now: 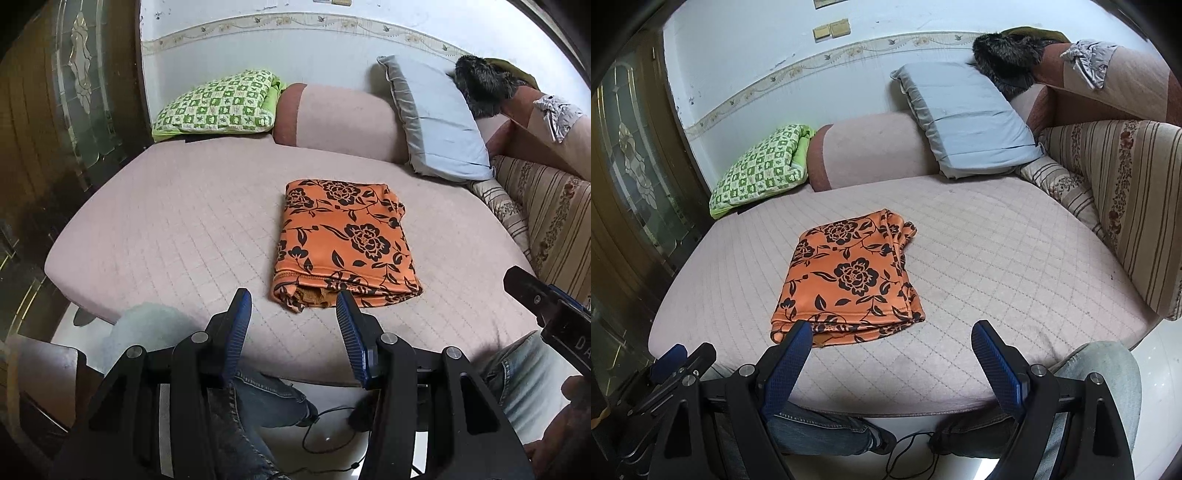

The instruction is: Fold small clothes

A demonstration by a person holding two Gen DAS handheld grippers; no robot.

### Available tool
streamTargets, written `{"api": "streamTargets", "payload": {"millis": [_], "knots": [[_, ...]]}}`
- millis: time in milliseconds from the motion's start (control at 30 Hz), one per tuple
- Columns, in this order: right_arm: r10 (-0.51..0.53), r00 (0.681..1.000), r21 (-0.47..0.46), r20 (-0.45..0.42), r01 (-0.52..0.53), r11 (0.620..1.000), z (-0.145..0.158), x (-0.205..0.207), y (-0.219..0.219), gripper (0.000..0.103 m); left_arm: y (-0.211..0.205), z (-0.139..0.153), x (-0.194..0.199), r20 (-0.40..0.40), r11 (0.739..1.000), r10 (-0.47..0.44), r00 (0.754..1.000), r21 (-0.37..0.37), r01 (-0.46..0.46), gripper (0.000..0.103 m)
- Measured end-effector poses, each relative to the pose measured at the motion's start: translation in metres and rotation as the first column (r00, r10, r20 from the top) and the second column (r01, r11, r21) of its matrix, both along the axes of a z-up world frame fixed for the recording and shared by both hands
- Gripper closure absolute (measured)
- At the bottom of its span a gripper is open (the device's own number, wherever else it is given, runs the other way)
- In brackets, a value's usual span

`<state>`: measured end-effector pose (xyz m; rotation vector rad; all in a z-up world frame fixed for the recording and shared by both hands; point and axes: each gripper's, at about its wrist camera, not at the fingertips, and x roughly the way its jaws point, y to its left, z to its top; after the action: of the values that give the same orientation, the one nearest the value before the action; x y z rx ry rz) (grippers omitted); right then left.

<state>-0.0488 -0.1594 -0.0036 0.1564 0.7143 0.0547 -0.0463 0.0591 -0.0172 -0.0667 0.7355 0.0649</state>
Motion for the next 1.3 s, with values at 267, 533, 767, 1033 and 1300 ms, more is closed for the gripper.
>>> {"api": "streamTargets", "payload": {"millis": [267, 533, 767, 1033, 1300], "knots": [[0.009, 1.0, -0.007, 0.004, -0.008, 1.0, 0.001, -0.002, 0.005, 0.016, 0.004, 0.002, -0.001, 0.013, 1.0, 0.013, 1.0, -0.004, -0.013, 0.055], [0.021, 1.0, -0.02, 0.01, -0.02, 1.0, 0.004, -0.002, 0.009, 0.016, 0.004, 0.005, -0.003, 0.024, 1.0, 0.011, 1.0, -0.009, -0.011, 0.055], [0.017, 1.0, -0.024, 0.016, -0.017, 1.0, 0.005, -0.004, 0.011, 0.016, 0.002, 0.007, -0.003, 0.029, 1.0, 0.016, 0.999, -0.002, -0.016, 0.055], [0.022, 1.0, -0.025, 0.016, -0.021, 0.999, 0.006, -0.001, 0.008, 0.016, 0.0, 0.007, -0.003, 0.031, 1.0, 0.016, 0.999, 0.002, -0.016, 0.055], [0.018, 1.0, -0.024, 0.015, -0.018, 1.0, 0.006, -0.001, 0.008, 0.016, -0.001, 0.006, -0.003, 0.02, 1.0, 0.015, 1.0, 0.016, -0.016, 0.055]]}}
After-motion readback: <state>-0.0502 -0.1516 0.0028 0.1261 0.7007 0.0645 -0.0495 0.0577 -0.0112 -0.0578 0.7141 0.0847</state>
